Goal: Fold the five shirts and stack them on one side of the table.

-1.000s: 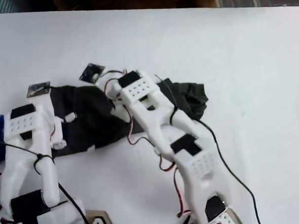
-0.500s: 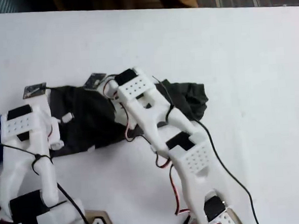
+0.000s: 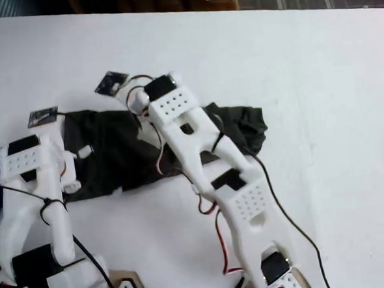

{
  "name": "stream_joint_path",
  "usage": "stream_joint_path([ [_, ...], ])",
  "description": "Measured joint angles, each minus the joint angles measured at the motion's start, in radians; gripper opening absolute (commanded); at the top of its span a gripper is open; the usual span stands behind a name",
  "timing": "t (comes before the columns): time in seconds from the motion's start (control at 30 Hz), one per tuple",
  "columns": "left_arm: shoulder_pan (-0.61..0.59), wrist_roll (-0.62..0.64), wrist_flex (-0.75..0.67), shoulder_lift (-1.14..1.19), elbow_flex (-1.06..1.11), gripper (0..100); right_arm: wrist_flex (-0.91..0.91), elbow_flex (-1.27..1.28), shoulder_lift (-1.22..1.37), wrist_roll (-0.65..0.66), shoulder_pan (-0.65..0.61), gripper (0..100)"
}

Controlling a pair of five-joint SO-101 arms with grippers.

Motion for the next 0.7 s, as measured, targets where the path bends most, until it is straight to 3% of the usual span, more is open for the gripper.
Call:
stream_joint_path([
  [0.23, 0.000, 0.000, 0.000, 0.000, 0.000, 3, 0.008, -0.077, 0.150, 0.000, 0.000, 1.8],
  [0.7, 0.000, 0.000, 0.000, 0.000, 0.000, 3, 0.196, -0.118, 0.161, 0.000, -0.002, 1.8],
])
